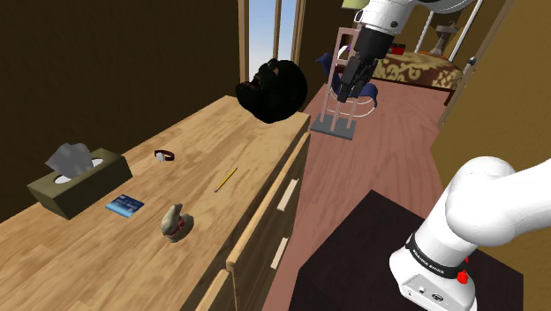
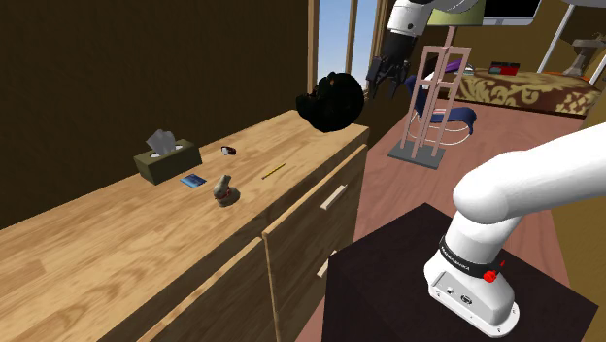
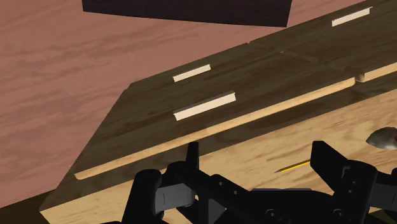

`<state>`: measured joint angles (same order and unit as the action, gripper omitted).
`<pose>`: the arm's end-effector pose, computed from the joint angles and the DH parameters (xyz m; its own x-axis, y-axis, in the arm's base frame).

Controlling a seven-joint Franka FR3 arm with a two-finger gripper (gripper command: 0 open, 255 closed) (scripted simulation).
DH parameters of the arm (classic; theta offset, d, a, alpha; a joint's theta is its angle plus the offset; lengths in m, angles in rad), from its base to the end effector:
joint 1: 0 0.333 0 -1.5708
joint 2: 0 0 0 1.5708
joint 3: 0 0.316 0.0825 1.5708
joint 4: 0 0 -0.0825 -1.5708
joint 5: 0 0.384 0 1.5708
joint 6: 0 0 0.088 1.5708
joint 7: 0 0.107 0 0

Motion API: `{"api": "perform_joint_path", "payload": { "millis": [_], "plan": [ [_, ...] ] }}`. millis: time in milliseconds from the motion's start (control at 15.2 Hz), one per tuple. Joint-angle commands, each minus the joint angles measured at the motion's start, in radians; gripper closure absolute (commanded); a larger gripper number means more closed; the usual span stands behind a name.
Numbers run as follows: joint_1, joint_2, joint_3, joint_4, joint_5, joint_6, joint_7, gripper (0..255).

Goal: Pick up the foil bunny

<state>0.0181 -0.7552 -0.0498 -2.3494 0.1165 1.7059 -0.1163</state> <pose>0.3288 -0.0040 0.5973 0.9890 0.0775 0.1260 0.0946 -0.9861 -0.1363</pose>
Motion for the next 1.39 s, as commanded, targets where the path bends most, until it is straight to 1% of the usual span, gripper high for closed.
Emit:
{"api": "perform_joint_path", "payload": {
  "millis": [0,330,726,1056,1320],
  "plan": [
    [0.0,0.0,0.0,0.0,0.0,0.0,0.0,0],
    [0.026,0.061,0.141,0.016,0.03,0.041,0.157,0],
    [0.043,0.188,0.305,0.084,0.04,0.087,0.348,0],
    [0.044,0.334,0.437,0.179,0.012,0.114,0.516,0],
    [0.042,0.48,0.54,0.281,-0.045,0.124,0.662,0]
  ]
}}
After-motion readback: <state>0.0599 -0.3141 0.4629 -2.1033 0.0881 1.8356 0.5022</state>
